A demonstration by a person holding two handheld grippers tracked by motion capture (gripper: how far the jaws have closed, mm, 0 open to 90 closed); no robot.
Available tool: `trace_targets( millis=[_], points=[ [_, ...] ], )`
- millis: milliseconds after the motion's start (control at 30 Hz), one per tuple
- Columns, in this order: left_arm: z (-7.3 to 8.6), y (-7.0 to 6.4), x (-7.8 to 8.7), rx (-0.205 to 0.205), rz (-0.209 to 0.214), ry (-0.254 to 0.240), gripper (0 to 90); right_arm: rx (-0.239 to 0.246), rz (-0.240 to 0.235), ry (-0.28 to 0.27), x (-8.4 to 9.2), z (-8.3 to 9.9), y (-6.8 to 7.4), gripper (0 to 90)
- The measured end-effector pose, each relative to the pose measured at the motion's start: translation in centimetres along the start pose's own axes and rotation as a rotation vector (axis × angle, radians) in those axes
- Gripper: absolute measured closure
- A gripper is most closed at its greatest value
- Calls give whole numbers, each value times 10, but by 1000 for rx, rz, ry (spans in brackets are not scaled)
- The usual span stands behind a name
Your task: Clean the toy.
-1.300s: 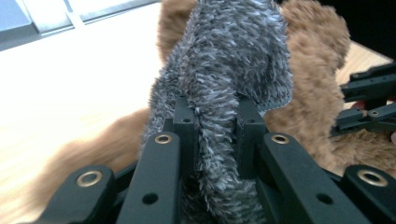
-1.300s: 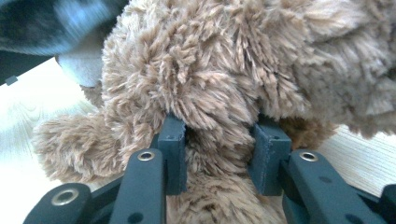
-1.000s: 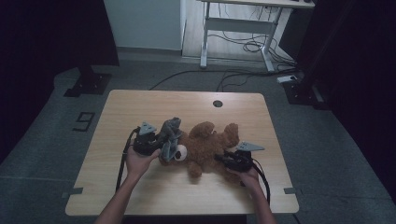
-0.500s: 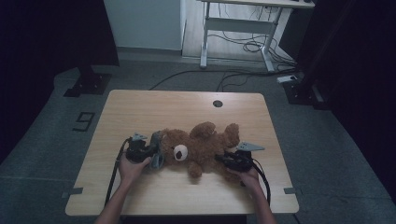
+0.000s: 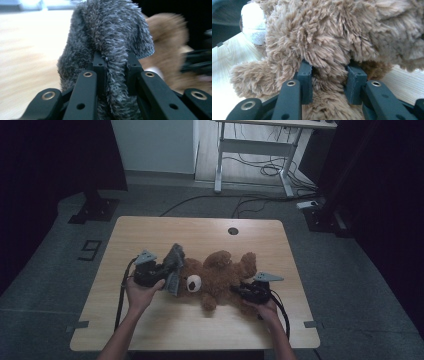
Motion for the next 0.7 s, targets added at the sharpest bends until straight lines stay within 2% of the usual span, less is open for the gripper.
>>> trace_targets(
  millis=[100,200,233,300,367,400,500,533,633,700],
  points=[
    [-13,-28,-17,-79,15,23,751,-1,0,0,0,0,0,634],
    [-23,-48,-47,-140,-15,85,751,-1,1,0,0,0,0,633],
    [-25,-50,-60,-142,-25,117,751,-1,1,0,0,0,0,633],
    [-22,-49,-76,-127,-39,161,751,-1,1,-1,0,0,0,633],
    [-11,-43,-89,-116,-57,200,750,-4,-1,2,0,0,0,633],
    [-7,-41,-89,-111,-55,195,751,-3,-3,1,0,0,0,633],
    [2,-30,-78,-58,-13,149,751,5,-7,5,0,0,0,634],
    [2,-28,-74,-57,-14,142,751,7,-9,8,-1,0,1,634],
    [2,-22,-57,-73,-50,120,751,3,-8,9,-1,1,2,634],
    [4,-13,-44,-63,-74,103,751,1,-6,10,-1,1,2,634]
  ],
)
Point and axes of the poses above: each handheld gripper's, and its own axes: x roughly backward along the jaws, z roughly out of its underside, y roughly to its left, the point moved 3 cm from there along -x, roughly forward along the jaws, and after that the axes turned 3 degrees about y, right-handed, at the moved point
